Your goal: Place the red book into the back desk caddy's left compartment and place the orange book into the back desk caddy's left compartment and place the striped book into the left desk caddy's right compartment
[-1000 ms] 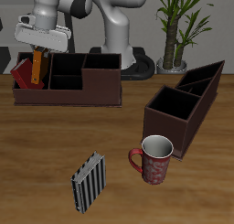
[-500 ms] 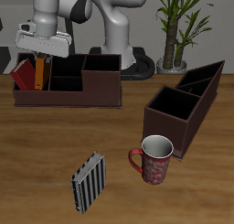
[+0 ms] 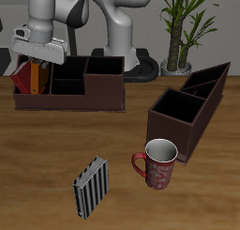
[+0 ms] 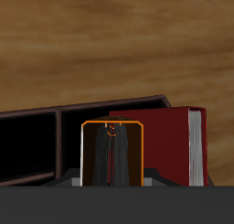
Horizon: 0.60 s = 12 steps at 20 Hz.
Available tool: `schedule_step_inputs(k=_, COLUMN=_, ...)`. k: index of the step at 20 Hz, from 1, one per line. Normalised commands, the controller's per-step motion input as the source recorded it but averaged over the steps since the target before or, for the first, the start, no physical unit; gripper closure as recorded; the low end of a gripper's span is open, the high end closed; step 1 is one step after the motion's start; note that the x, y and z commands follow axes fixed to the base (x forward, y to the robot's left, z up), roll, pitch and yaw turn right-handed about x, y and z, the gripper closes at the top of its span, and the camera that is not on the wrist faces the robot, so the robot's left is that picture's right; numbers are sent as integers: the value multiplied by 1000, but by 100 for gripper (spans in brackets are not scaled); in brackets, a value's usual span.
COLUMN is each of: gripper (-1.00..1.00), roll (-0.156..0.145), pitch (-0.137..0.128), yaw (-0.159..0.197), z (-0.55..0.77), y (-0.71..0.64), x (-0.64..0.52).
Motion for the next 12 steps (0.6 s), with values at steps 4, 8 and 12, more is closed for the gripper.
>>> schedule_step_inputs(k=4, gripper=100, roll=-33, pitch=3, yaw=36, z=-10, y=-212, x=-228)
schedule_step_inputs(k=8, gripper=-100, roll=-82, pitch=110, yaw=-1, z=-196, y=-354, x=-54)
schedule_step_inputs(k=12, gripper=-100, roll=-63, pitch=50, yaw=26, z=-108, y=-167, x=-150)
